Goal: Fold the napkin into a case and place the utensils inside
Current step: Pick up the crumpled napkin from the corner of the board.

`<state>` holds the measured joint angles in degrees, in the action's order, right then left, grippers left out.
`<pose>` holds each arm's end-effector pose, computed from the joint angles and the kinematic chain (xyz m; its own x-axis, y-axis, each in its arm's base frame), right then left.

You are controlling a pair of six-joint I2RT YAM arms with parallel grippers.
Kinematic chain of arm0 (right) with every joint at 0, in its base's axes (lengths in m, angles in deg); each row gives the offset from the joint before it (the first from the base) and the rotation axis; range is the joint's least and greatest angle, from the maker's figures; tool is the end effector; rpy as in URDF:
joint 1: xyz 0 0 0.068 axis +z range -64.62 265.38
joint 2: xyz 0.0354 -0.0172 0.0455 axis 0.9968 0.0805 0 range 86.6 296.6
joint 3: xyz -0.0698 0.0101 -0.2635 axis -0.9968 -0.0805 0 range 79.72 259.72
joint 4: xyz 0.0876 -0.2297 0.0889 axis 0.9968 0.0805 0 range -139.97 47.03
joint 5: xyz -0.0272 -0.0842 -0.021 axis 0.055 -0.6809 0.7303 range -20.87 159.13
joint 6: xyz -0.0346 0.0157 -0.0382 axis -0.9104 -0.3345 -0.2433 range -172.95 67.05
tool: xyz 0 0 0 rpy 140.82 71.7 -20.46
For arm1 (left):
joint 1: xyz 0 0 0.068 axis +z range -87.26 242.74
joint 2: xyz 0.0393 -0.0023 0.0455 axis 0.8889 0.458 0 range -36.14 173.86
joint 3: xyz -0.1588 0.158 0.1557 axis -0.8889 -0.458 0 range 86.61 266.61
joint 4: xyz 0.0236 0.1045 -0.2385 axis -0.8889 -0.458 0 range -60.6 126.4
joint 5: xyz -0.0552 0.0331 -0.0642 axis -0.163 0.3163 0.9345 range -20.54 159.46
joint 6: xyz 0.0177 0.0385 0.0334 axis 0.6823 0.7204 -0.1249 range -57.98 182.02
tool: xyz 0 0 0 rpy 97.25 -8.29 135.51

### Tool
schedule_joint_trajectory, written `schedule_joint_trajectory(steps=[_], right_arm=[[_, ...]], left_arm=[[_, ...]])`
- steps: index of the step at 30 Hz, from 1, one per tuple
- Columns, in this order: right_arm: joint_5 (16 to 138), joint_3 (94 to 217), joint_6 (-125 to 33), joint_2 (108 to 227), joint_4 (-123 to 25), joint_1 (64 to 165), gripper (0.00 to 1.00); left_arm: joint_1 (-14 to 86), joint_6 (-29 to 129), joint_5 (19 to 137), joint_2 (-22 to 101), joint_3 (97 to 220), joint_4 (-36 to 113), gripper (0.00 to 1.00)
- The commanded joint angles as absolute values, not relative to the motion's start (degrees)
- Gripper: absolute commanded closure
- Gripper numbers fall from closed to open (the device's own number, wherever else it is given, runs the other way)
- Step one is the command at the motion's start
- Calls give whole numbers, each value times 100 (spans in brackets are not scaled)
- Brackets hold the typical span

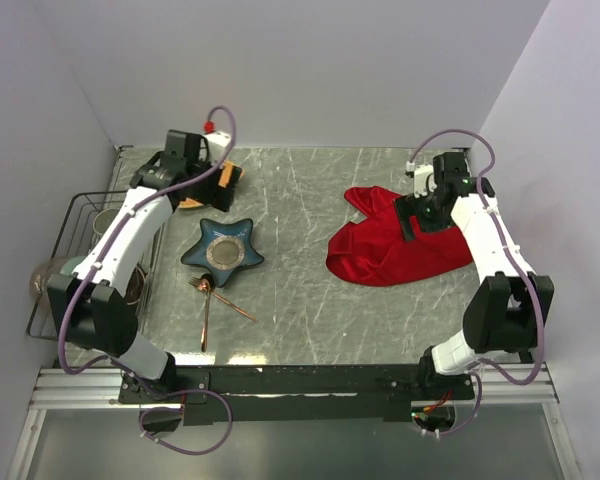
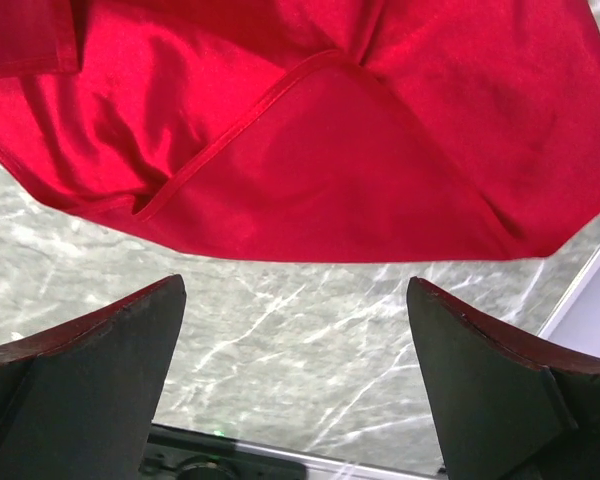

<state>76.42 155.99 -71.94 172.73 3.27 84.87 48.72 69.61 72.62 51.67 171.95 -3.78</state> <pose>0.3033 0.0018 0.2966 -0.8275 -0.3153 -0.4645 -0.3361 0.9410 -0.0401 0.3274 -0.0838 0.3525 -0.6145 0.2894 -0.7339 0.3656 0.9288 0.0601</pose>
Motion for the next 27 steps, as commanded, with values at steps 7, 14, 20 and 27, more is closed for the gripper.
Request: schedule_joint_trajectory(steps=[7,14,20,27], right_arm=[[7853,16506,-8889,18396,514,8319,0],[7968,17209,-9364,19364,426,8275,8],[8134,17666,-9725,20050,479,8257,18],[8433,18106,-9795,20560,672,8275,33]], left_arm=[[4314,7406,9107,5886,18495,-789,1],[4305,7275,9425,5931,18505,-684,1],[4305,7248,9205,6019,18645,-1000,1],[4305,7336,9003,5843,18329,-991,1]])
